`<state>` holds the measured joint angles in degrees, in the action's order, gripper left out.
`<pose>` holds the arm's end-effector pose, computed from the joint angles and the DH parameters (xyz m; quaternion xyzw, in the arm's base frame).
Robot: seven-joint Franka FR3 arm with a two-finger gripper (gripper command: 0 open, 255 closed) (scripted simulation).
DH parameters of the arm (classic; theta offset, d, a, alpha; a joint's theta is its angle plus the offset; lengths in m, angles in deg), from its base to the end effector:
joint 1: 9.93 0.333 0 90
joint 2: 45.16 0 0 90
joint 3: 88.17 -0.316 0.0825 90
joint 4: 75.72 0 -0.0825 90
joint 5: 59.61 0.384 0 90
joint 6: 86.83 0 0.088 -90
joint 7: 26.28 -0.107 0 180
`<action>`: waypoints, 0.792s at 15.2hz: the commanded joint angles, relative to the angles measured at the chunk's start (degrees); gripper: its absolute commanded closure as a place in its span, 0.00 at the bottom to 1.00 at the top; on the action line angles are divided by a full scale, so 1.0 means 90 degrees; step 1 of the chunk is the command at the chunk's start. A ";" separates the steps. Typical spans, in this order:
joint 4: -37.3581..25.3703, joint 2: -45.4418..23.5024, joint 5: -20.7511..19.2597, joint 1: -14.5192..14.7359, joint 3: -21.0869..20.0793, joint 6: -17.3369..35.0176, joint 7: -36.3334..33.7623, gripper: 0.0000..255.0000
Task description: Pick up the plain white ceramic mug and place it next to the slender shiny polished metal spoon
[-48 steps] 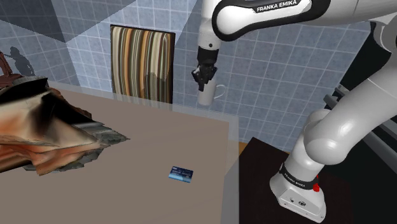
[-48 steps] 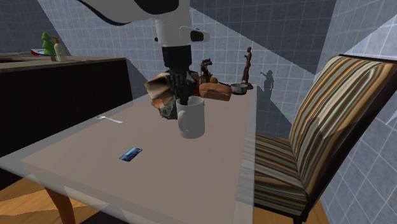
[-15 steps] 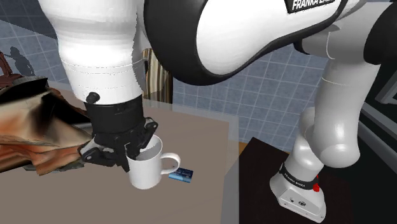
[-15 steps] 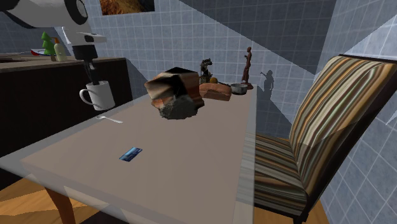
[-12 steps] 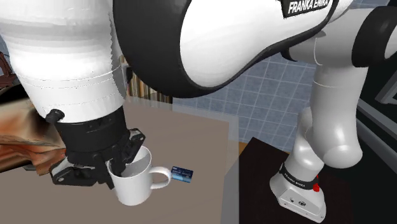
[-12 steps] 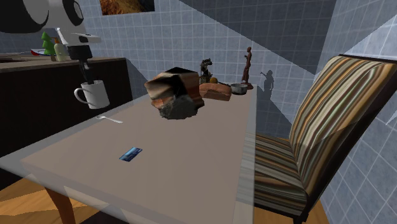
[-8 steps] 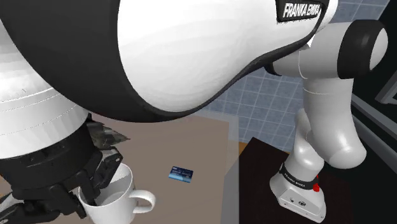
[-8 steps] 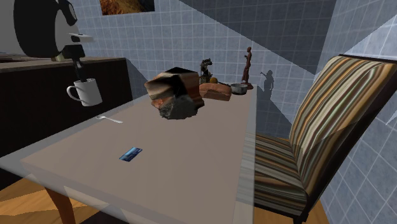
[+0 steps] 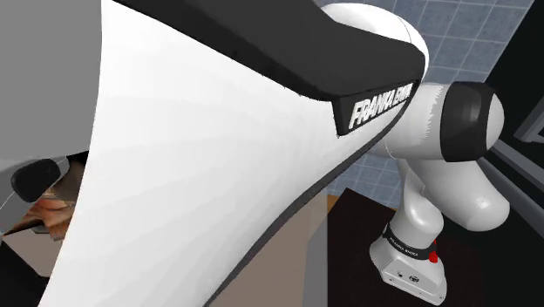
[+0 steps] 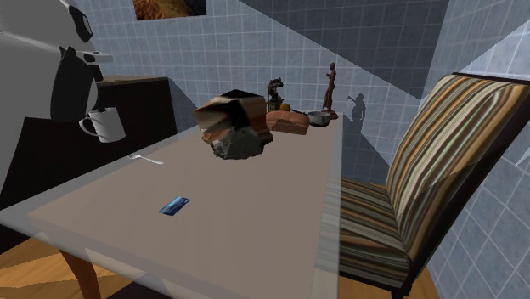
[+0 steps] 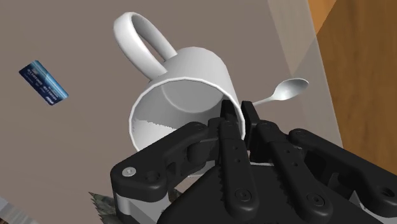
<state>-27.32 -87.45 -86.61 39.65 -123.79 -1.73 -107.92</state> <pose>0.2885 0.6701 0.5217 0.9978 -0.0564 0.0324 0.0083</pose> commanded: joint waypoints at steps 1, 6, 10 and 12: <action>0.0247 0.0036 0.0013 -0.0081 -0.0015 0.0193 -0.0043 1.00; 0.1004 0.0189 0.0062 -0.0331 -0.0063 0.0735 -0.0160 1.00; 0.1473 0.0243 0.0069 -0.0469 -0.0076 0.1113 -0.0237 1.00; 0.1676 0.0253 0.0064 -0.0523 -0.0077 0.1290 -0.0273 1.00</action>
<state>-13.60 -85.51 -86.11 35.41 -124.42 8.89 -110.21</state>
